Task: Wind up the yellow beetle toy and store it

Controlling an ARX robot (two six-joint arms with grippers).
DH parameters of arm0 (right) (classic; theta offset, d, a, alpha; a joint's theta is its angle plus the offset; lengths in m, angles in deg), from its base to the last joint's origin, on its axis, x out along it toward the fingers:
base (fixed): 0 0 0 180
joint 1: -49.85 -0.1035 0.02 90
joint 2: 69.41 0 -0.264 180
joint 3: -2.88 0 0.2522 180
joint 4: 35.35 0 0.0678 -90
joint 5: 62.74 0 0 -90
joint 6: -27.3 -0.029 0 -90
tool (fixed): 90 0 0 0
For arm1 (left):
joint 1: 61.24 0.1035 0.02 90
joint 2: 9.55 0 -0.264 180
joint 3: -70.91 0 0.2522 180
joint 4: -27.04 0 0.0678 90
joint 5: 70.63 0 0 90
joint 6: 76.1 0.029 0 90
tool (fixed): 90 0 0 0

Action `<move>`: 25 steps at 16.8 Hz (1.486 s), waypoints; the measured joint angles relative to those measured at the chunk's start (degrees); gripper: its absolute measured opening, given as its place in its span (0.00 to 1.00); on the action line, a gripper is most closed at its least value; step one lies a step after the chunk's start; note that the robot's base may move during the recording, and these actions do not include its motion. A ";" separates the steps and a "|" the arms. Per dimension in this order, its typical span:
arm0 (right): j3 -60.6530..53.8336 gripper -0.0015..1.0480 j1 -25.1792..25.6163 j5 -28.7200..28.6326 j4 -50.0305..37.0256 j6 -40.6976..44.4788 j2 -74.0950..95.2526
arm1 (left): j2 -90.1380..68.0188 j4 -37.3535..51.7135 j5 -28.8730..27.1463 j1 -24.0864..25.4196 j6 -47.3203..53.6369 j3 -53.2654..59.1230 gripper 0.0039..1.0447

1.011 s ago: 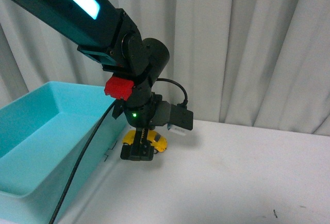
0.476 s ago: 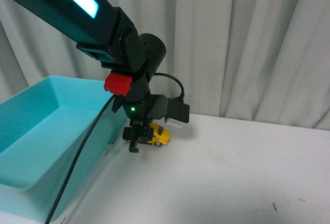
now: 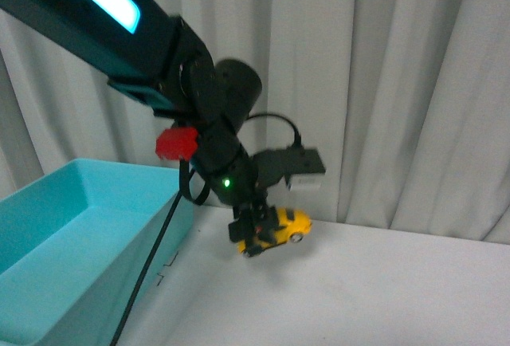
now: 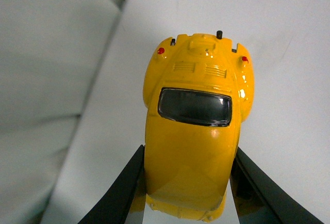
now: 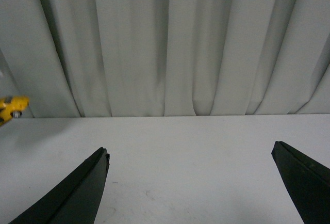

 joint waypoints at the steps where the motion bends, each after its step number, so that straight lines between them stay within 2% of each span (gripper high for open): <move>1: 0.00 0.94 0.00 0.00 0.00 0.00 0.00 | 5.55 3.10 4.33 0.02 -3.91 2.91 0.38; 4: 0.00 0.94 0.00 0.00 -0.02 0.00 0.00 | 19.80 13.70 13.33 3.85 -16.20 10.60 0.38; 6: 0.00 0.94 0.00 0.00 -0.02 0.00 0.00 | 25.14 19.50 13.81 9.42 -24.87 14.49 0.38; 8: 0.00 0.94 0.00 0.00 -0.02 0.00 0.00 | 27.15 22.73 10.47 15.21 -31.63 17.25 0.38; 11: 0.00 0.94 0.00 0.00 0.00 0.00 0.00 | 27.21 21.44 -0.42 23.41 -39.93 20.96 0.38; 13: 0.00 0.94 0.00 0.00 -0.02 0.00 0.00 | 26.18 19.32 -5.84 27.08 -42.31 23.93 0.38; 16: 0.00 0.94 0.00 0.00 0.00 0.00 0.00 | 23.08 17.97 -10.64 27.74 -42.42 28.04 0.38; 25: 0.00 0.94 0.00 0.00 0.00 0.00 0.00 | 8.83 18.82 -17.53 27.69 -38.53 26.64 0.38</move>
